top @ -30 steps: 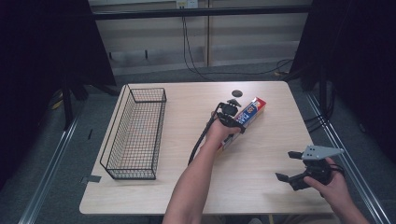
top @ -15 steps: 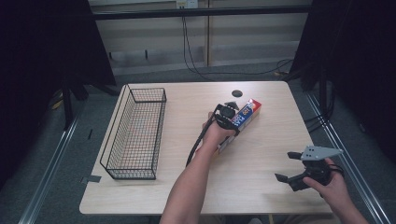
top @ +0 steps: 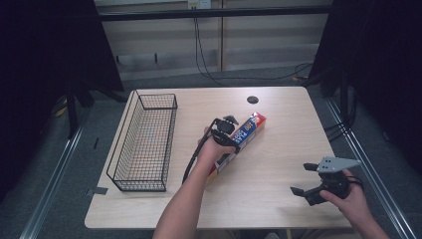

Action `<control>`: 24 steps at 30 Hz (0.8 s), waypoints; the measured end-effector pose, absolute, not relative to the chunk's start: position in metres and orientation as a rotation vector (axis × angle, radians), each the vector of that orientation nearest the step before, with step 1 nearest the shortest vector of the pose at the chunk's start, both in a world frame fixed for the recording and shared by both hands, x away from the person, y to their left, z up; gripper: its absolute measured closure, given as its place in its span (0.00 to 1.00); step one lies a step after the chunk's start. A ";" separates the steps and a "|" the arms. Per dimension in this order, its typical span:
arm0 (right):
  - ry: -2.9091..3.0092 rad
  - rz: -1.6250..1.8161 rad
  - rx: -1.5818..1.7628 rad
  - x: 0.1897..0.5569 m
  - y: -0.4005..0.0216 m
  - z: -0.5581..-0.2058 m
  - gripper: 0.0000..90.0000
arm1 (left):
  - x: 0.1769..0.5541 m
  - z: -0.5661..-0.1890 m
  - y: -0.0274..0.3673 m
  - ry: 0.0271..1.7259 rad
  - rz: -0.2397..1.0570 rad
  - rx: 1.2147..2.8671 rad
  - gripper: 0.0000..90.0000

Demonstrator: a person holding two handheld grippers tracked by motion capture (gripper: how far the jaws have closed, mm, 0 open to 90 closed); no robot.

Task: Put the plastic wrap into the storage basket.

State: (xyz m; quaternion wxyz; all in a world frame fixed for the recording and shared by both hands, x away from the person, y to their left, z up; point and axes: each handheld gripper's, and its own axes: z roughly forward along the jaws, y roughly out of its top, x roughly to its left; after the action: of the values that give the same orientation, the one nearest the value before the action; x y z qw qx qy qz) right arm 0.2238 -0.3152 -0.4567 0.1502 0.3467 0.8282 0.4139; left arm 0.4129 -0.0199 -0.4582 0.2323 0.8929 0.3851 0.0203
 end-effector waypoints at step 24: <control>2.373 1.196 1.011 0.224 -0.320 -0.456 0.04 | 0.427 -0.434 -0.031 1.120 0.072 2.511 0.47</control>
State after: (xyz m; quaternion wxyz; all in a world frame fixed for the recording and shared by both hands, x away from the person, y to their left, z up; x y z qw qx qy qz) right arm 0.2238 -0.3197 -0.4563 0.1487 0.3516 0.8254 0.4159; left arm 0.4274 -0.0313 -0.4341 0.1946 0.8956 0.3993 0.0258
